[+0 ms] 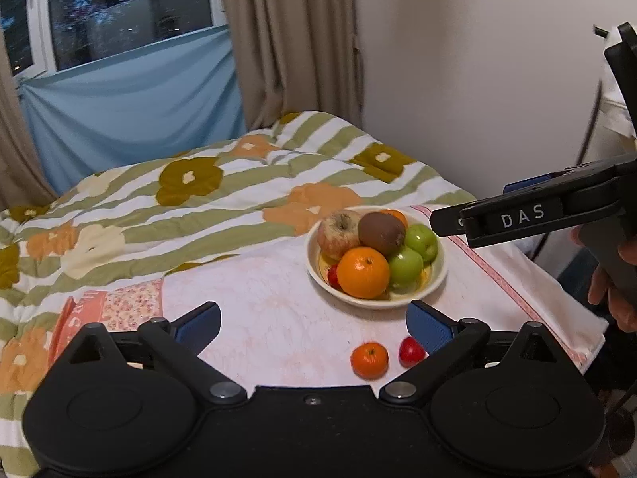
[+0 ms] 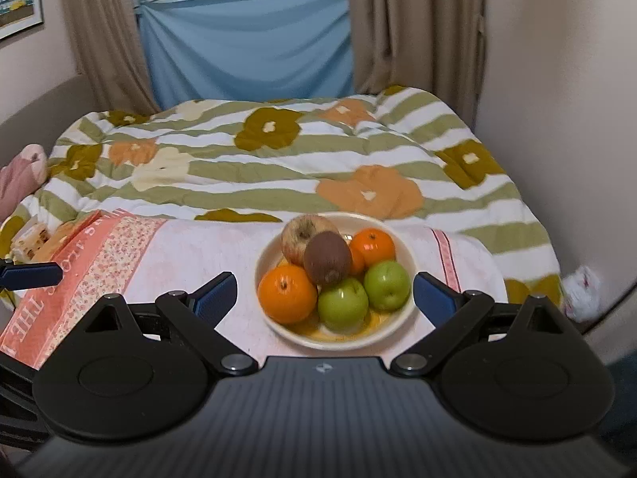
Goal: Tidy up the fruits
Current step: 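Move both tools back toward the last tangerine and red tomato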
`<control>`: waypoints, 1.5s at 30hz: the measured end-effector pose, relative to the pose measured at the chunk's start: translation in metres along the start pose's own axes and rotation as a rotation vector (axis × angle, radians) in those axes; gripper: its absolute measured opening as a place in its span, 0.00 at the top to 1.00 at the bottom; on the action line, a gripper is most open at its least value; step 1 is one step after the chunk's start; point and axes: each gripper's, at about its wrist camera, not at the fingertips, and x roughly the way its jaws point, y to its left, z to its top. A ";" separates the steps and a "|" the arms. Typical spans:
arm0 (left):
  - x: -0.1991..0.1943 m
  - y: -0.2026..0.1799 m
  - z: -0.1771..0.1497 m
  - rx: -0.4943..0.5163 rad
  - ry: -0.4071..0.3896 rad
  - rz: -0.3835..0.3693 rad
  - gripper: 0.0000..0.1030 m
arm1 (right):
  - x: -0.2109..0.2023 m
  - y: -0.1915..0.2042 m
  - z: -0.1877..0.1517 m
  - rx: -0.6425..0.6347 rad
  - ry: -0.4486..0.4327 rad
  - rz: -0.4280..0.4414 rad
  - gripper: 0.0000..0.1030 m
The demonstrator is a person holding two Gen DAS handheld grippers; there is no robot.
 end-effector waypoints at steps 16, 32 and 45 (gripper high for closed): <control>0.039 0.019 -0.039 0.160 0.034 -0.198 0.03 | 0.004 0.032 -0.073 0.145 0.053 -0.121 0.00; 0.129 -0.009 -0.054 0.355 0.110 -0.356 0.31 | 0.067 0.028 -0.107 0.224 0.142 -0.157 0.07; 0.148 -0.011 -0.057 0.366 0.111 -0.429 0.57 | 0.092 0.029 -0.104 0.263 0.194 -0.152 0.27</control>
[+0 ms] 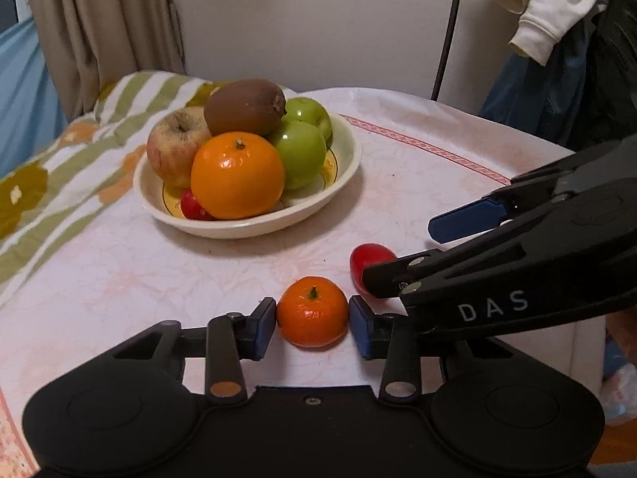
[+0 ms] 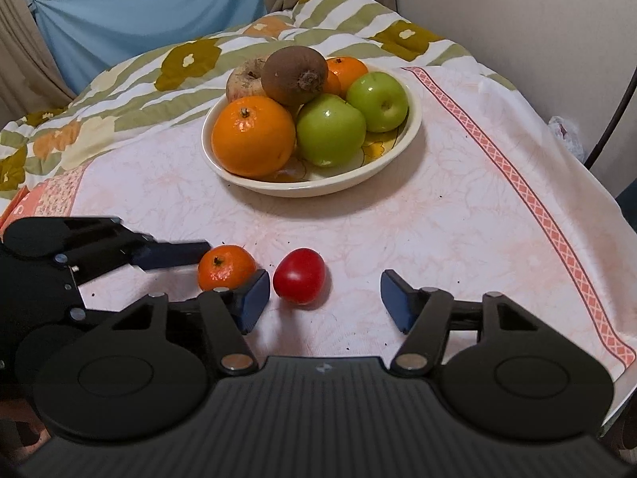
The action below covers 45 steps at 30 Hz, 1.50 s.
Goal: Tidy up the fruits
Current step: 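Move both tools back toward the last tangerine and red tomato, then grasp the tangerine with the left tool while the right tool grasps the red tomato, then carry the tangerine and tomato over the duck bowl with both tools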
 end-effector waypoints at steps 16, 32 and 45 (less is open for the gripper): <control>-0.022 0.018 -0.019 -0.054 0.017 0.091 0.58 | 0.014 0.018 0.002 -0.059 0.028 0.001 0.46; -0.054 0.034 -0.037 -0.154 0.032 0.203 0.58 | 0.012 0.027 -0.002 -0.102 0.015 0.010 0.56; -0.103 0.023 0.002 -0.280 -0.040 0.311 0.58 | -0.046 0.012 0.027 -0.125 -0.053 0.077 0.56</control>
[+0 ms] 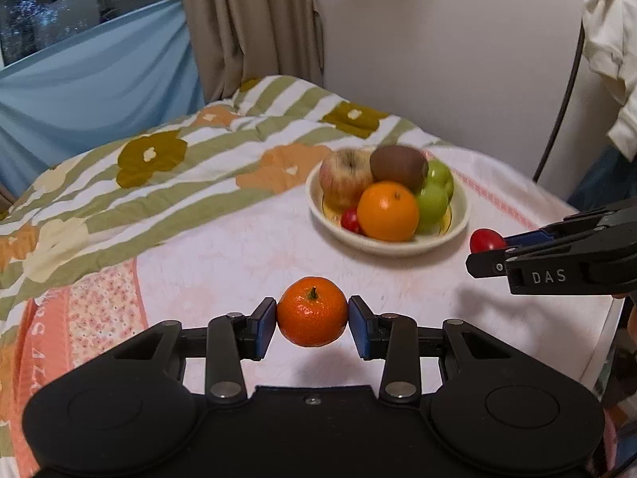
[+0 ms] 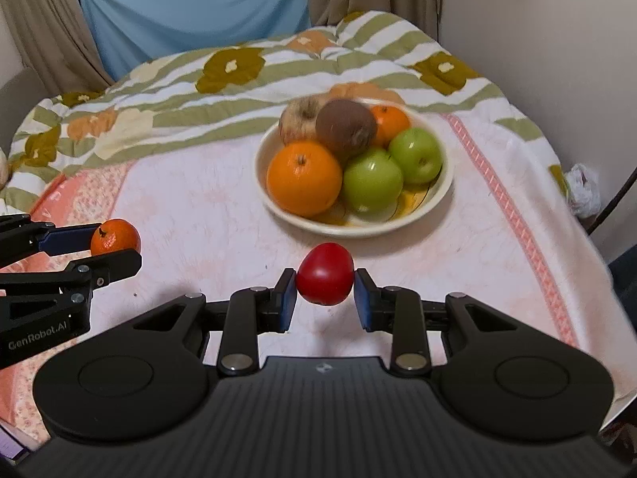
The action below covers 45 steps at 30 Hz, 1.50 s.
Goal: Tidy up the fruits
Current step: 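Carry the tangerine and tomato over the duck bowl with both tools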
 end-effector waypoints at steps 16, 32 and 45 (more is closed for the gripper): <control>0.006 -0.048 0.075 -0.068 -0.046 0.040 0.58 | -0.017 -0.069 0.066 -0.081 -0.058 0.071 0.56; 0.101 -0.073 0.162 -0.098 -0.032 0.099 0.58 | 0.057 -0.122 0.141 -0.185 -0.043 0.184 0.56; 0.190 -0.082 0.184 -0.073 0.109 0.106 0.58 | 0.113 -0.147 0.153 -0.207 0.021 0.237 0.56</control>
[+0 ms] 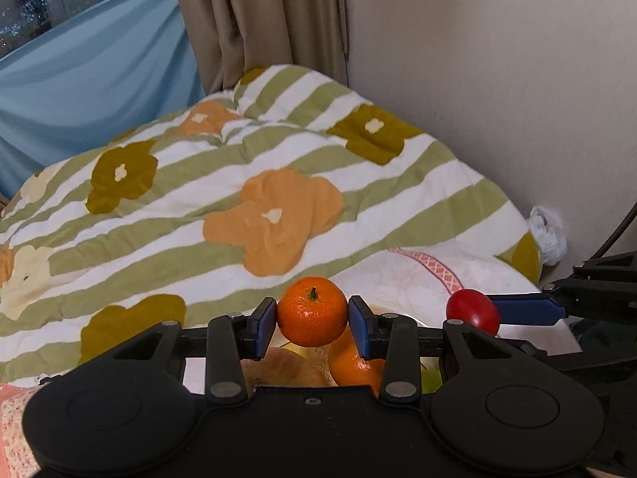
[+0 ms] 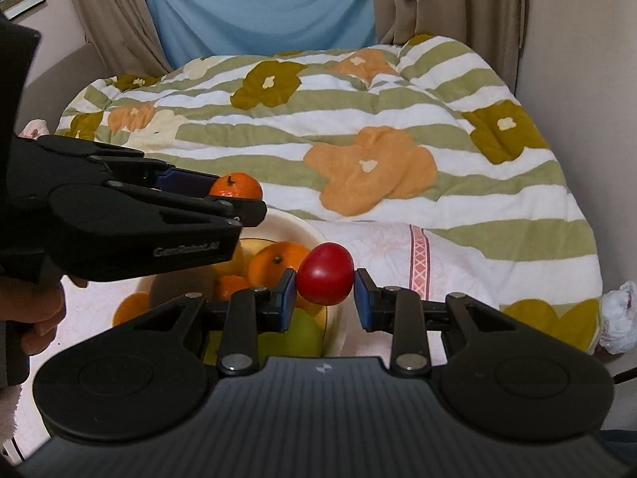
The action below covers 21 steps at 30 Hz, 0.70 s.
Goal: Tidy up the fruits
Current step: 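Carry the tangerine and tomato over the duck bowl with both tools, then open the left tool to drop the tangerine while the right tool releases the tomato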
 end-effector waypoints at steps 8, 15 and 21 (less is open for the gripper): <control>-0.004 -0.001 -0.001 -0.010 -0.023 0.030 0.25 | 0.005 -0.012 -0.002 0.005 0.008 0.010 0.56; -0.036 0.007 -0.011 -0.074 -0.050 0.050 0.23 | 0.001 -0.014 0.001 -0.009 0.009 0.019 0.56; -0.054 0.014 -0.023 -0.143 -0.040 0.082 0.21 | 0.007 -0.009 0.005 -0.025 0.026 0.047 0.56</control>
